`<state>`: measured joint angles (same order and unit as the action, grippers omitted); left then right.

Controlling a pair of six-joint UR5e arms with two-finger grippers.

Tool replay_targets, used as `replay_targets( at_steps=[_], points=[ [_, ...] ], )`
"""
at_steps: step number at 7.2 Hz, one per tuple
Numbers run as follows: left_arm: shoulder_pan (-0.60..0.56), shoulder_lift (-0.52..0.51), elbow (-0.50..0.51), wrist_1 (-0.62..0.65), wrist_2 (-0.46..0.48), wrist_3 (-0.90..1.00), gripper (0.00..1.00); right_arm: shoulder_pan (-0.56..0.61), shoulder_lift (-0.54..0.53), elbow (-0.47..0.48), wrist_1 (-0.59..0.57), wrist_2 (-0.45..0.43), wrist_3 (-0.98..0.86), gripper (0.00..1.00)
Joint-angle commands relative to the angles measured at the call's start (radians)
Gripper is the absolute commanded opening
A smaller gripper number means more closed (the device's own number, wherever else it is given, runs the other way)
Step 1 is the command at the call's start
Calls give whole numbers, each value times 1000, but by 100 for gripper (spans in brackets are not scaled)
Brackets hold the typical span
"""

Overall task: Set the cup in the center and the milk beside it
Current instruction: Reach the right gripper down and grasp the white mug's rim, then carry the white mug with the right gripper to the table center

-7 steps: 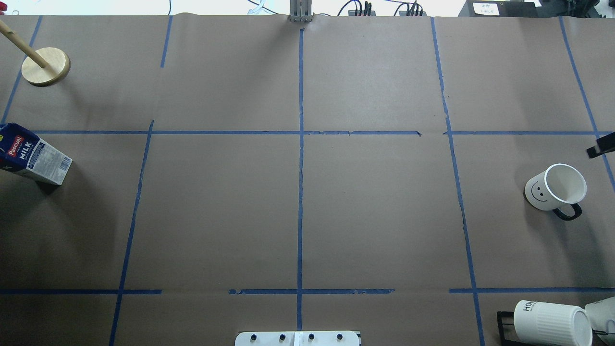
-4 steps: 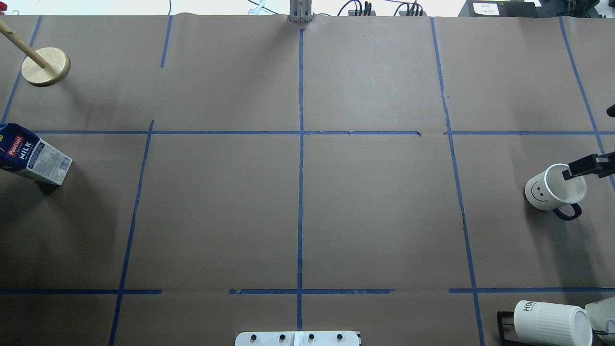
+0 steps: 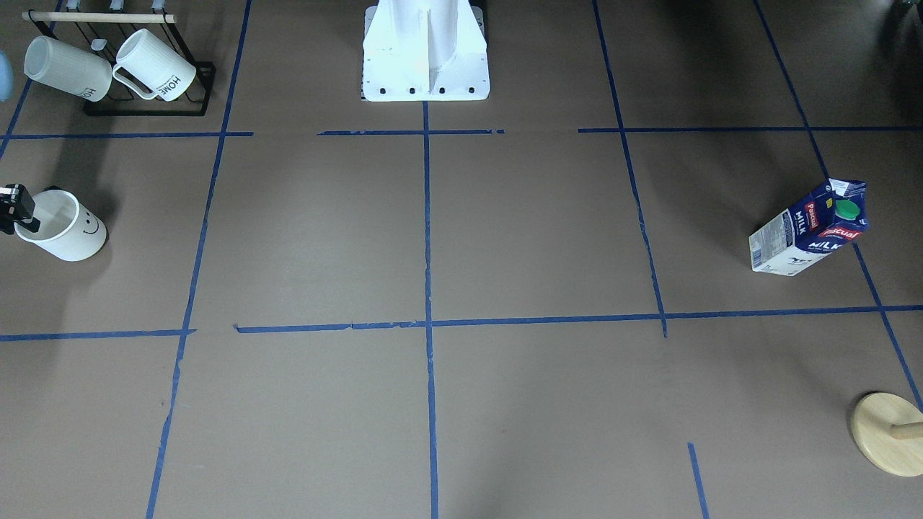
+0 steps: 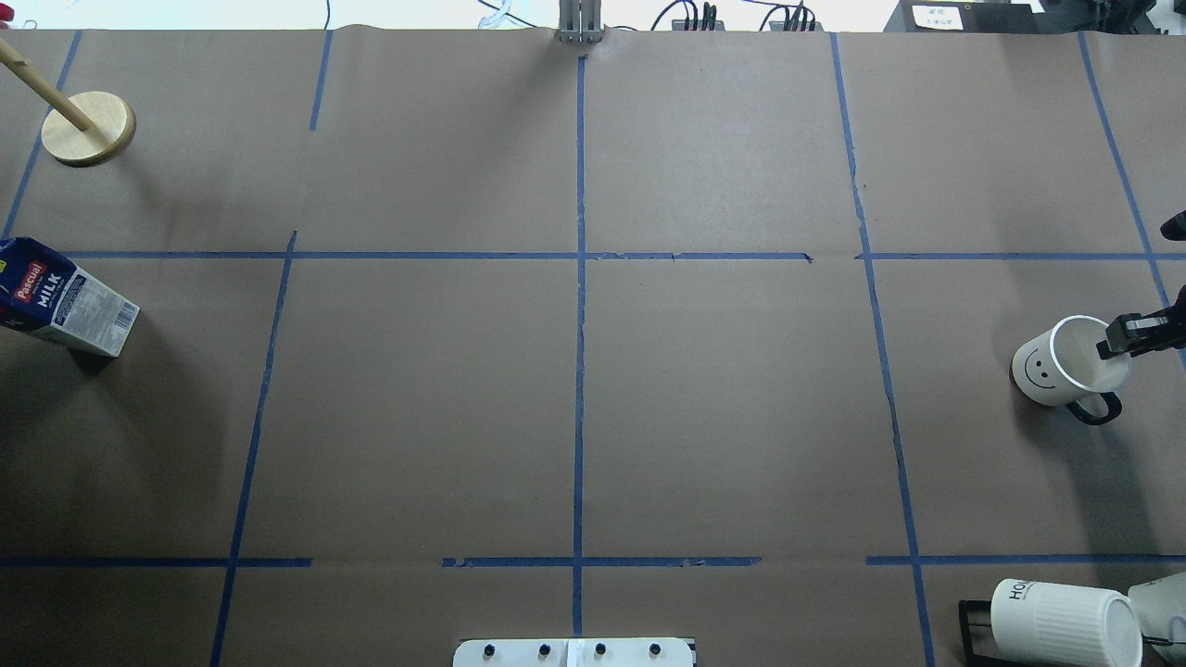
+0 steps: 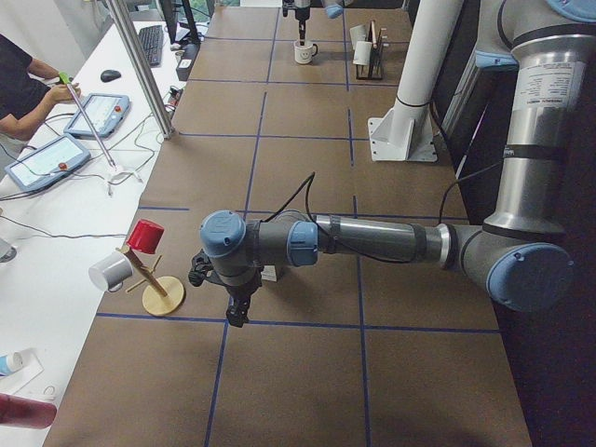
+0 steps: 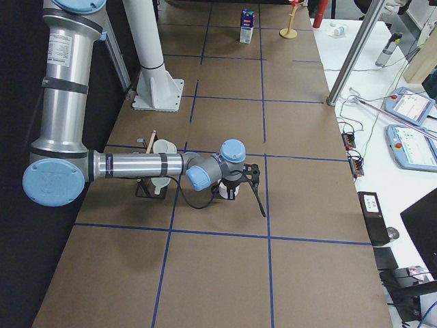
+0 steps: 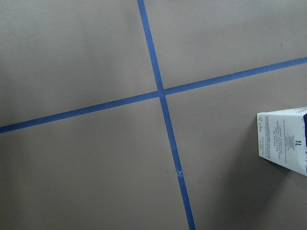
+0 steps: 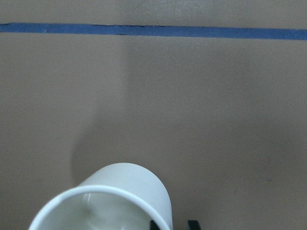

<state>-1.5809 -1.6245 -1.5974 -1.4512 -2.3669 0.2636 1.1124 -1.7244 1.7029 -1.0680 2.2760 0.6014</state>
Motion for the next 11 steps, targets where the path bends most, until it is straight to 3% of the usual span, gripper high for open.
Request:
replay_targets(
  at_steps=[1, 2, 3, 4, 5, 6, 7, 9, 11],
  points=[
    [-1, 0, -4, 0, 0, 0, 100, -23, 38, 149, -109, 34, 49, 0],
    [-1, 0, -6, 0, 0, 0, 100, -102, 149, 278, -291, 27, 172, 0],
    [1, 0, -4, 0, 0, 0, 100, -197, 304, 311, -384, 10, 328, 0],
    [-1, 2, -4, 0, 0, 0, 100, -367, 451, 296, -409, -97, 533, 0],
    [-1, 2, -4, 0, 0, 0, 100, -455, 652, 196, -496, -203, 607, 0],
    [1, 2, -3, 0, 0, 0, 100, -494, 837, 11, -527, -255, 653, 0],
    [1, 2, -3, 0, 0, 0, 100, -497, 935, -134, -482, -268, 691, 0],
    [-1, 2, -3, 0, 0, 0, 100, -497, 950, -254, -327, -312, 747, 0],
    [-1, 2, -4, 0, -2, 0, 100, -496, 950, -266, -317, -314, 745, 0]
  ],
)
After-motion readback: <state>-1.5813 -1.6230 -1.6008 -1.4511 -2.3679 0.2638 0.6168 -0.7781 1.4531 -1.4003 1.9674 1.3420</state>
